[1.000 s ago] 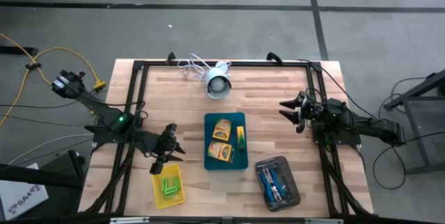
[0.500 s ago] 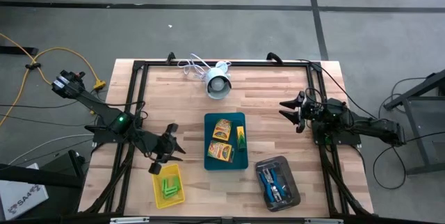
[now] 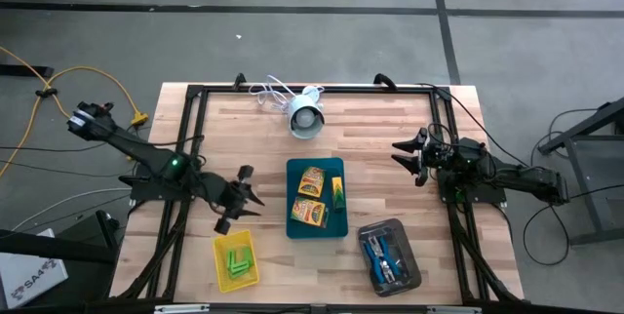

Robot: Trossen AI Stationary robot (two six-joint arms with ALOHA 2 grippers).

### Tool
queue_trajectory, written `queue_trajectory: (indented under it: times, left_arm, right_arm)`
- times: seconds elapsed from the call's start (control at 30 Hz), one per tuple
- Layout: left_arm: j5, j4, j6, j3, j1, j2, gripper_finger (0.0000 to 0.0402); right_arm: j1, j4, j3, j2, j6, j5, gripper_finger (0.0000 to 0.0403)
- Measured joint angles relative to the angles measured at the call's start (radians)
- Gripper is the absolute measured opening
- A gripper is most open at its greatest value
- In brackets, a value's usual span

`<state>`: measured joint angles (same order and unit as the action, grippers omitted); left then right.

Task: Pick & Place School Supplies
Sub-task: Return to Home Position

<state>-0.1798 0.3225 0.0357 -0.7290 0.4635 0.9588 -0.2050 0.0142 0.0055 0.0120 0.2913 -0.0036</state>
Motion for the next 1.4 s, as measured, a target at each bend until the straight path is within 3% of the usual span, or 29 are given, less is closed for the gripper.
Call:
queue_trajectory:
  times: [0.23, 0.63, 1.0, 1.4]
  left_arm:
    - [0.009, -0.301, -0.099, 0.289, -0.068, -0.199, 0.012]
    - [0.008, -0.442, -0.072, 0.554, -0.165, -0.449, 0.012]
    - [0.008, -0.521, -0.073, 0.695, -0.165, -0.572, 0.012]
    - [0.008, -0.434, -0.113, 0.705, -0.164, -0.653, 0.012]
  right_arm:
    - [0.0, 0.002, 0.0, 0.0, 0.0, 0.0, 0.019]
    - [0.0, 0.004, 0.0, 0.0, 0.0, 0.0, 0.019]
    - [0.0, 0.004, 0.0, 0.0, 0.0, 0.0, 0.019]
    - [0.0, 0.004, 0.0, 0.0, 0.0, 0.0, 0.019]
